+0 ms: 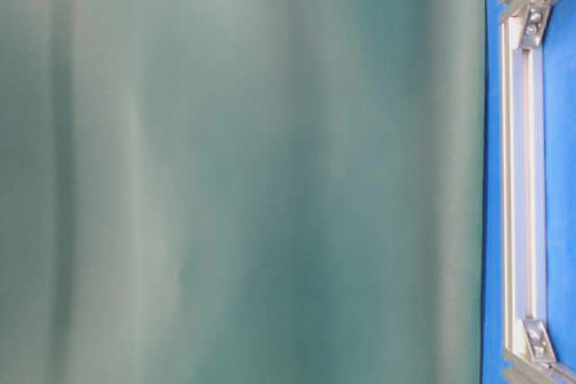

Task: Insert the wire through the string loop located on the right side.
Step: 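Pull the cable through the loop with the left gripper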

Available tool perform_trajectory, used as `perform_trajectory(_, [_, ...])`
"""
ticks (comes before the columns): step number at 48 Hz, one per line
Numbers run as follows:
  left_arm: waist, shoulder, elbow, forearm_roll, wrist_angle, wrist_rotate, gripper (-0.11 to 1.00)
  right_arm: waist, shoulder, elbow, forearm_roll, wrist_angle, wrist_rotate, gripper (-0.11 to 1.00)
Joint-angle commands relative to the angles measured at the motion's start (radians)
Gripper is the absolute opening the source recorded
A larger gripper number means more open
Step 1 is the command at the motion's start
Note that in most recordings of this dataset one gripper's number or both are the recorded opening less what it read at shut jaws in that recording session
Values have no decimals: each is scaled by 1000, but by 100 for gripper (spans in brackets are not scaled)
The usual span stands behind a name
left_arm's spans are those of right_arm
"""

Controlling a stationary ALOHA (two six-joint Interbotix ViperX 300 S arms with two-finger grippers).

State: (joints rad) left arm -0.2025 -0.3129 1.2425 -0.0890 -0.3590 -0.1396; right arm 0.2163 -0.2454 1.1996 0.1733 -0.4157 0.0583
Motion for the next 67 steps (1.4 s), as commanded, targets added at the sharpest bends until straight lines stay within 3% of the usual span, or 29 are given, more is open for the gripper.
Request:
perform_trajectory(1, [-6, -2, -12, 0, -2, 0, 8, 0, -11, -11, -2, -6, -2, 96])
perform_trajectory(27, [-8, 5, -28, 0, 74, -6, 11, 0, -12, -15, -2, 3, -3, 96])
perform_trajectory(37, [-6, 5, -23, 0, 95, -31, 72, -2, -29, -14, -2, 17, -3, 96])
perform_trajectory(42, [-8, 2, -21, 0, 107, -34, 91, -2, -43, -11, -2, 17, -3, 96])
perform_trajectory(55, [-6, -8, -40, 0, 109, -34, 90, -2, -84, -12, -2, 49, -3, 96])
perform_trajectory(67, [2, -80, -92, 3, 133, -21, 90, -18, -190, -38, -2, 158, -26, 96])
